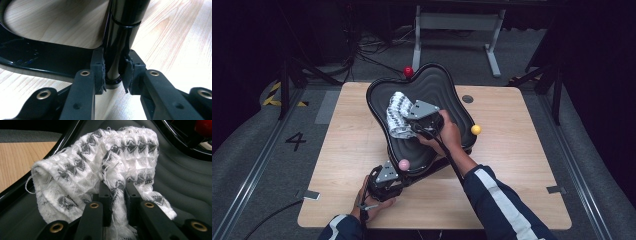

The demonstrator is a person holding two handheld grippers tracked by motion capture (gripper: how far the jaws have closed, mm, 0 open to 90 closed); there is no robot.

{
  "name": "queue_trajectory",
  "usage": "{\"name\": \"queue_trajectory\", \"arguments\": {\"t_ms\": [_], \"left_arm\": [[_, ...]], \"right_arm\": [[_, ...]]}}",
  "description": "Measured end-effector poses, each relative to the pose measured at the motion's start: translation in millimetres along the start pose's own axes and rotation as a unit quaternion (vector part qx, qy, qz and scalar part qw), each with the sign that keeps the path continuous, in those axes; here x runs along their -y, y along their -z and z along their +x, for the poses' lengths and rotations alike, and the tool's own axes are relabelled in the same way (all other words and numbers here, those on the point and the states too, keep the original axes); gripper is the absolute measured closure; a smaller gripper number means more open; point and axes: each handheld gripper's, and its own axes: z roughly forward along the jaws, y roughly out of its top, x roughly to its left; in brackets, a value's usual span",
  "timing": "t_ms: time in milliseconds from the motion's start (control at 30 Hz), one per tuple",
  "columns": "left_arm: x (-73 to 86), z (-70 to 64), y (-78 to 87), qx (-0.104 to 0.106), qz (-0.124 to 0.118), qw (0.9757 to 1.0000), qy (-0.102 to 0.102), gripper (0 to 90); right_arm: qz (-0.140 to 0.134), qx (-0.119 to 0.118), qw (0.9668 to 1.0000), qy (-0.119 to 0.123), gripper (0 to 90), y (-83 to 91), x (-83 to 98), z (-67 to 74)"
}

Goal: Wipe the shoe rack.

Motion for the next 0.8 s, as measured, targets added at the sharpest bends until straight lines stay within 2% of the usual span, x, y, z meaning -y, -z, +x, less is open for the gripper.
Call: {"name": "queue_trajectory", "arguments": {"t_ms": [133, 200, 367, 633, 700, 733, 800], "left_arm": [[1.2, -1.2, 2.0, -0.001, 0.002, 1.0000, 0.002, 72.7], [2.1, -2.3, 2.7, 0.002, 0.001, 1.0000, 0.006, 72.6], [2.8, -2.6, 4.7, 0.001, 0.004, 1.0000, 0.004, 72.5], [3.8, -3.4, 7.1, 0.007, 0.007, 0.9999, 0.009, 72.4], [4.6, -3.1, 8.1, 0.007, 0.005, 1.0000, 0.005, 72.3], [5.0, -4.0, 8.6, 0.007, 0.006, 0.9999, 0.011, 72.3], [5.4, -3.4, 9.0, 0.011, 0.006, 0.9999, 0.009, 72.2]], "right_arm": [[0.001, 0.011, 0.9999, -0.008, 79.7, 0.0, 1.7, -8.5], [0.007, 0.026, 0.9996, -0.005, 79.7, 0.9, 3.9, -14.1], [0.017, 0.058, 0.9980, -0.019, 79.8, 5.4, 15.5, -39.4], [0.048, 0.103, 0.9921, -0.055, 79.8, 14.5, 37.6, -81.1], [0.053, 0.114, 0.9900, -0.065, 79.8, 17.2, 42.8, -89.3], [0.054, 0.116, 0.9894, -0.069, 79.8, 18.1, 45.7, -92.9], [0.051, 0.114, 0.9886, -0.083, 79.7, 20.7, 49.3, -98.0]]}}
